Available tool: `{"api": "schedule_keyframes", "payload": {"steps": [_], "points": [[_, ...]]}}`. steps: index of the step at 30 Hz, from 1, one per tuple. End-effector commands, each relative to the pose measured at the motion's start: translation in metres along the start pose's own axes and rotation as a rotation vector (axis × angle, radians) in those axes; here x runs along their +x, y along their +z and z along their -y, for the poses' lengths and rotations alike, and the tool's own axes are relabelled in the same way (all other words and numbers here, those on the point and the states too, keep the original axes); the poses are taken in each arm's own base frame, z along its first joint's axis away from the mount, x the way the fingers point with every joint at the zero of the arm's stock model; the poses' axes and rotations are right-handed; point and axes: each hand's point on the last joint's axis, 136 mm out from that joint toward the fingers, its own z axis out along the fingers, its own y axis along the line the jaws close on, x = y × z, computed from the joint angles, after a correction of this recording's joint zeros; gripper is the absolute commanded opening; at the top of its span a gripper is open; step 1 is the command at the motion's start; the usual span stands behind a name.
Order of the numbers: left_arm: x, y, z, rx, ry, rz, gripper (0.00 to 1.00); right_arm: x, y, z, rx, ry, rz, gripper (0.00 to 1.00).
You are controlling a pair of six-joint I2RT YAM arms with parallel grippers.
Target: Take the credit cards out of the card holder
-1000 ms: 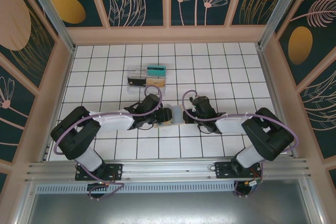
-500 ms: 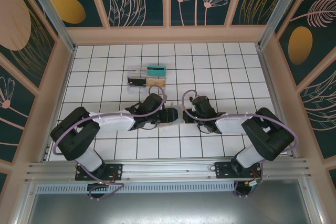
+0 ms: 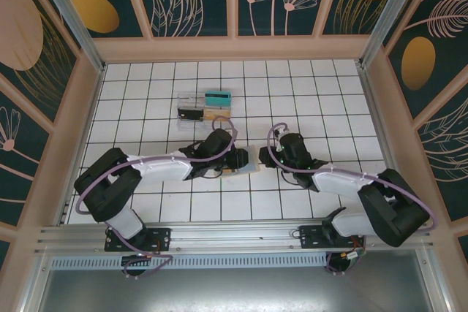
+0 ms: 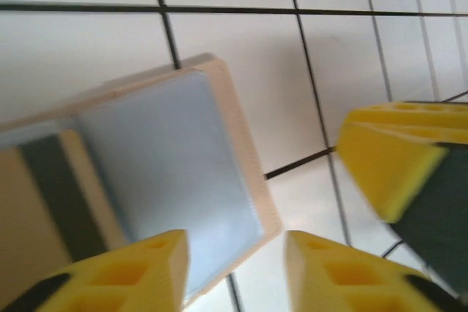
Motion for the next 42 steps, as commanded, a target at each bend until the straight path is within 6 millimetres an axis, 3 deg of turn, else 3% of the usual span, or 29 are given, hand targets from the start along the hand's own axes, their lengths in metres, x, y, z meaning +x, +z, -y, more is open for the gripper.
{"api": "schedule_keyframes", "payload": {"steps": [1,5,9,15,25,33,37,42], "points": [[-0.018,-0.025,-0.022,-0.134,0.037,0.100,0.27,-0.011,-0.005,-0.024,-0.098,-0.001,0.006,0.26],[-0.022,-0.046,-0.057,-0.240,0.018,0.160,0.13,-0.012,0.001,-0.050,-0.183,0.015,-0.051,0.26],[-0.010,-0.048,-0.082,-0.259,-0.013,0.149,0.00,-0.007,0.012,-0.074,-0.263,0.024,-0.115,0.26],[0.005,-0.034,-0.093,-0.254,-0.031,0.104,0.00,0.008,0.036,-0.091,-0.304,0.051,-0.236,0.24],[0.019,-0.025,-0.102,-0.261,-0.045,0.059,0.00,0.042,0.064,-0.080,-0.261,0.097,-0.360,0.18],[0.021,-0.025,-0.102,-0.259,-0.048,0.053,0.00,0.051,0.070,-0.065,-0.190,0.103,-0.379,0.18],[0.013,-0.030,-0.095,-0.255,-0.038,0.068,0.00,0.053,0.070,-0.063,-0.180,0.105,-0.387,0.19],[0.002,-0.036,-0.073,-0.174,-0.032,0.094,0.00,0.055,0.072,-0.062,-0.174,0.101,-0.391,0.19]]}}
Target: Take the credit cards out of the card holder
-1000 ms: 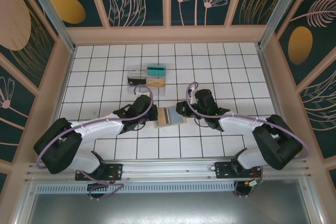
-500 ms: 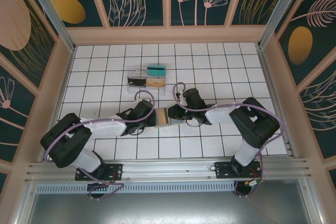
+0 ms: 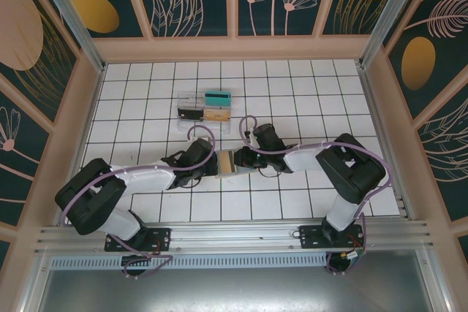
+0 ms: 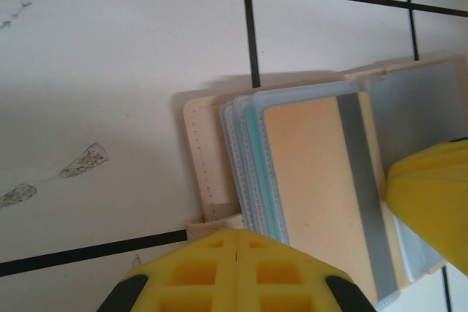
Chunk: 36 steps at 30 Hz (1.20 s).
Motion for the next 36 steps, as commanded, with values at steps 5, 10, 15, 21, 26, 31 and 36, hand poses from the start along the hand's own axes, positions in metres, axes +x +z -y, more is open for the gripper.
{"api": "schedule_keyframes", "payload": {"steps": [5,10,15,21,26,31,36], "points": [[-0.006,-0.004,0.023,0.087,-0.001,-0.013,0.00,0.000,0.005,-0.001,0.015,0.002,-0.008,0.19],[0.010,0.009,0.010,0.037,-0.003,-0.069,0.00,-0.001,0.005,-0.002,0.014,0.001,-0.008,0.19],[0.018,0.014,-0.002,-0.016,-0.003,-0.092,0.00,0.000,0.005,-0.003,0.011,0.002,-0.011,0.19],[0.020,0.014,-0.005,-0.026,-0.004,-0.097,0.00,0.001,0.006,-0.005,-0.009,0.004,-0.019,0.18],[0.019,0.013,-0.005,-0.027,-0.009,-0.094,0.00,0.001,0.005,-0.006,-0.013,0.010,-0.016,0.09],[0.020,0.014,-0.008,-0.042,-0.013,-0.098,0.00,0.000,0.001,-0.003,-0.001,0.016,-0.003,0.04],[0.020,0.013,-0.009,-0.046,-0.012,-0.095,0.00,-0.003,-0.005,0.005,0.009,0.039,0.014,0.00]]}}
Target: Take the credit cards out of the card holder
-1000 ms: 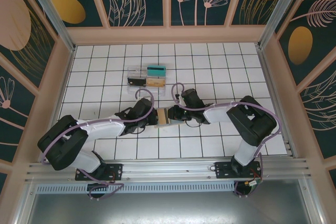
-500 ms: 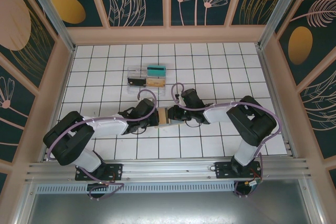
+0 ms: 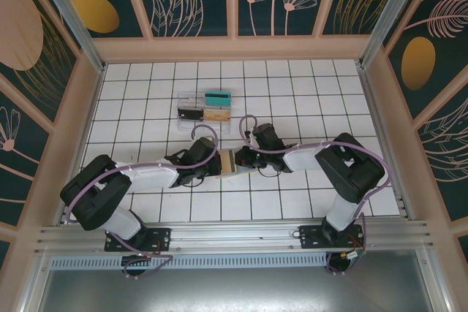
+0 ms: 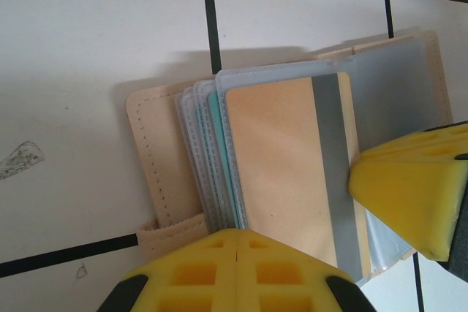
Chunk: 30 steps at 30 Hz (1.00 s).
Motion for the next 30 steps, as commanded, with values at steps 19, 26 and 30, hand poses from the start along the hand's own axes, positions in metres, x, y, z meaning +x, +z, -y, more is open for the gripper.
{"api": "schedule_keyframes", "payload": {"steps": [19,26,30], "points": [[0.009,0.004,-0.015,-0.081,0.006,-0.043,0.00,-0.005,-0.018,0.010,-0.036,0.029,0.025,0.16],[-0.012,-0.008,0.004,-0.052,0.034,0.004,0.08,-0.003,-0.015,0.005,-0.050,0.021,0.013,0.18],[-0.021,-0.012,0.016,-0.015,0.051,0.022,0.10,-0.002,-0.014,0.003,-0.057,0.014,0.012,0.18]]}}
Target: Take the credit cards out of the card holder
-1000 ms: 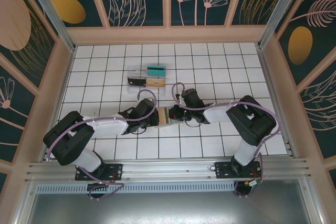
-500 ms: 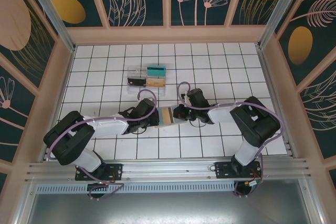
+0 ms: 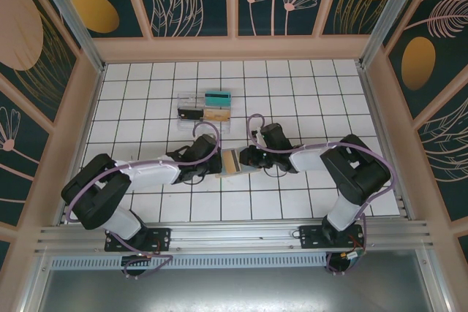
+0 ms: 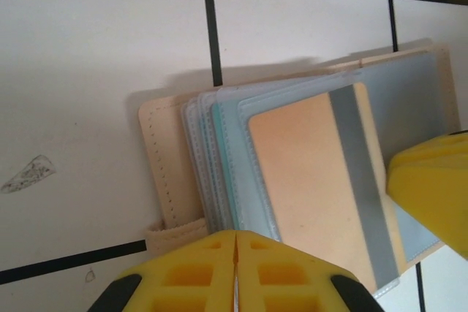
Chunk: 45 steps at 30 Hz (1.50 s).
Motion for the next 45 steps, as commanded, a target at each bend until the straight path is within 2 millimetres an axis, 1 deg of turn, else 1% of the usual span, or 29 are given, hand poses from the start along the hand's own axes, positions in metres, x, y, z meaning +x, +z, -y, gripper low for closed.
{"api": "schedule_keyframes", "payload": {"steps": [1,6,8,13,16,21,30,32,33,34,41,45], "points": [[-0.012,-0.009,0.013,0.023,0.034,0.023,0.10,0.000,0.000,-0.009,-0.034,-0.020,0.000,0.18],[-0.004,0.003,0.011,0.024,0.035,-0.014,0.13,0.001,0.002,-0.013,-0.045,-0.032,-0.006,0.18],[0.001,0.008,0.004,-0.002,0.031,-0.028,0.12,0.001,0.003,-0.015,-0.051,-0.036,-0.012,0.18],[0.013,0.015,-0.011,-0.056,0.019,-0.061,0.06,0.002,0.005,-0.016,-0.057,-0.039,-0.019,0.16],[0.017,0.017,-0.015,-0.066,0.014,-0.071,0.04,0.003,0.007,-0.017,-0.065,-0.038,-0.024,0.16],[0.017,0.016,-0.015,-0.065,0.013,-0.069,0.02,0.003,0.009,-0.016,-0.066,-0.034,-0.028,0.12],[0.016,0.015,-0.010,-0.046,0.012,-0.066,0.01,0.004,0.011,-0.018,-0.077,-0.032,-0.041,0.11],[0.016,0.015,-0.010,-0.048,0.014,-0.066,0.00,0.005,0.011,-0.018,-0.079,-0.032,-0.042,0.05],[0.016,0.015,-0.011,-0.052,0.014,-0.064,0.00,0.005,0.011,-0.017,-0.074,-0.028,-0.040,0.01],[0.016,0.015,-0.012,-0.057,0.014,-0.064,0.00,0.004,0.010,-0.016,-0.069,-0.026,-0.036,0.00],[0.020,0.015,-0.025,-0.108,0.007,-0.065,0.00,0.001,-0.001,-0.003,-0.031,0.007,-0.002,0.00],[0.021,0.016,-0.026,-0.115,0.007,-0.070,0.00,0.000,-0.007,0.005,0.000,0.020,0.012,0.00]]}}
